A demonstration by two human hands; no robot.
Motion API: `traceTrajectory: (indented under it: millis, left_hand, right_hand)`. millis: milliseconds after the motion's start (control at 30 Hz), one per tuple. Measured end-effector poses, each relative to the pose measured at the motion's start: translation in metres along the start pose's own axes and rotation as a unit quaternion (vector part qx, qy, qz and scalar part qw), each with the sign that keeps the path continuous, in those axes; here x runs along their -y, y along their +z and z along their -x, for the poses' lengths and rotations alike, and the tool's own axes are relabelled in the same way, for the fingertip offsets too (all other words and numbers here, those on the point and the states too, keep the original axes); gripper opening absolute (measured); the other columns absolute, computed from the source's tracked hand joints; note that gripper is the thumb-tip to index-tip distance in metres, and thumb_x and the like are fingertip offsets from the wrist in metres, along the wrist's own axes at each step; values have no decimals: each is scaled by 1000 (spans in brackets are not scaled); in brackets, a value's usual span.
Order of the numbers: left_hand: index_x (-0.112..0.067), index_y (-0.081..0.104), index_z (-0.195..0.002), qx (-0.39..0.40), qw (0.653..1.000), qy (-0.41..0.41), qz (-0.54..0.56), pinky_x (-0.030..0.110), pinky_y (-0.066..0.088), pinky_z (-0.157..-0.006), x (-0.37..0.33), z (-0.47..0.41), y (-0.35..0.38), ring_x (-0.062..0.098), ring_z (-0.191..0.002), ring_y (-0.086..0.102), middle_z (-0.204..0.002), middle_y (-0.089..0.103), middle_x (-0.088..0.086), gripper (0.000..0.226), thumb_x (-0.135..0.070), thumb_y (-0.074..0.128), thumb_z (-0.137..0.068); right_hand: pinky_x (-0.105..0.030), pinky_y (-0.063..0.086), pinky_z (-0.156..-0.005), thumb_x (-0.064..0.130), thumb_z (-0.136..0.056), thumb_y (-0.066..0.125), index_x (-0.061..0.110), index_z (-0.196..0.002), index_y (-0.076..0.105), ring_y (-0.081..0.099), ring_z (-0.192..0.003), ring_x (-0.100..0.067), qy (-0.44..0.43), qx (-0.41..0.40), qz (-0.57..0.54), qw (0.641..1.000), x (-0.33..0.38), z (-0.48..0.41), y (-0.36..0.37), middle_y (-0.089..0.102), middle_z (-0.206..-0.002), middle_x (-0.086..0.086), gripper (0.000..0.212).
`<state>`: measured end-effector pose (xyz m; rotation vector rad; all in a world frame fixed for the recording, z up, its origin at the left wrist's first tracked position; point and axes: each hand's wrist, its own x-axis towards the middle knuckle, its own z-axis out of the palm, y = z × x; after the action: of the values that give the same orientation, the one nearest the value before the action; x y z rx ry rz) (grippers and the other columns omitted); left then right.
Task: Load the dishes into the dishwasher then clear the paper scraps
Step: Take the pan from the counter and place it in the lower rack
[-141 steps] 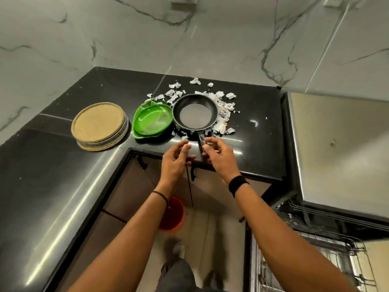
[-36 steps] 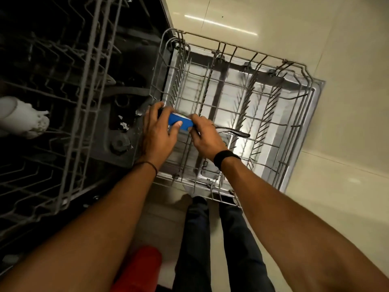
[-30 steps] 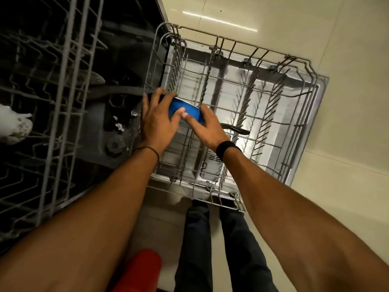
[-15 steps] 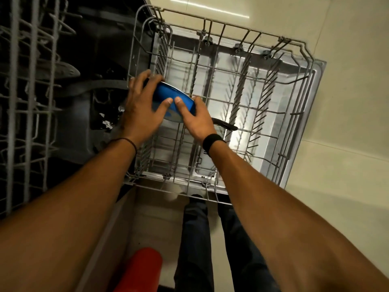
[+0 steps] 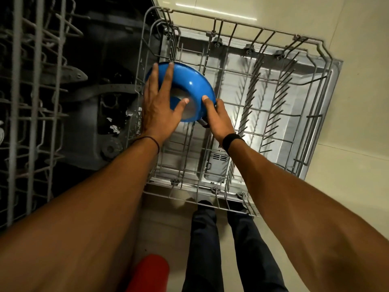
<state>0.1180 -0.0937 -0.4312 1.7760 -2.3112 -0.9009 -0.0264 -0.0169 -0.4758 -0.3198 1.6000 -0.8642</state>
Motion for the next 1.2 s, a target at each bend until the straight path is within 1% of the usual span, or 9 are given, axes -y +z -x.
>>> traceTrajectory:
  millis: [100,200,433,567,733,833,933,1033,1200]
  left_hand:
    - [-29,26,-161,40,993,-73,81,39,30,-121,4,-2,5,29,-154,23,-171,9,8,78,-28,69,-96]
    - [-31,31,-159,79,992,-78,67,30,30,-115,3,-3,8,27,-155,21,-172,1,4,76,-24,71,-95]
    - [-26,25,-161,112,988,-96,46,37,21,-123,-4,-2,13,25,-156,17,-171,11,5,77,-24,68,-97]
    - [-20,29,-160,114,984,-99,91,39,27,-123,-21,14,8,27,-152,28,-166,26,9,73,-23,67,-97]
    - [-24,33,-159,108,973,-121,162,46,43,-114,-63,44,-21,26,-136,50,-158,38,7,64,-27,62,-101]
    - [-28,36,-157,88,961,-154,211,40,47,-108,-99,69,-53,17,-116,58,-150,49,5,58,-30,57,-104]
    - [-27,40,-154,59,943,-174,278,39,49,-107,-140,101,-89,18,-120,60,-130,62,0,52,-30,55,-105]
    - [-24,45,-151,42,924,-180,334,43,51,-106,-185,145,-133,17,-115,63,-109,62,-14,46,-27,54,-106]
    - [-23,45,-152,17,913,-170,370,43,56,-99,-248,222,-197,12,-97,73,-117,66,-7,47,-31,53,-107]
  right_hand:
    - [-40,55,-99,43,-99,60,22,-146,39,64,-117,-23,-13,-19,85,996,-1,-6,-2,63,-133,-6,56]
    - [-45,50,-107,39,-97,64,28,-152,34,62,-122,-25,3,-2,132,991,-2,-8,-5,62,-137,-6,63]
    - [-38,47,-107,34,-99,62,22,-157,28,58,-128,-25,3,16,189,982,-1,-2,-13,56,-144,-8,69]
    - [-35,42,-113,36,-99,61,19,-158,27,51,-136,-23,3,22,178,984,11,19,-18,47,-154,-8,70]
    - [-45,50,-106,49,-99,55,20,-153,37,65,-117,-22,6,19,150,988,48,72,-32,64,-135,-6,64]
    - [-46,53,-102,46,-103,50,21,-149,43,68,-109,-19,-3,5,119,993,83,123,-47,66,-129,-5,53]
    - [-40,56,-97,39,-106,48,20,-147,44,69,-97,-13,4,6,72,997,120,182,-62,65,-125,-3,45]
    - [-45,56,-97,35,-107,47,20,-143,47,68,-89,-14,-1,13,49,999,157,250,-77,67,-115,1,39]
    - [-48,55,-96,33,-107,47,23,-136,51,68,-94,-20,-24,33,16,999,208,353,-99,69,-118,-4,30]
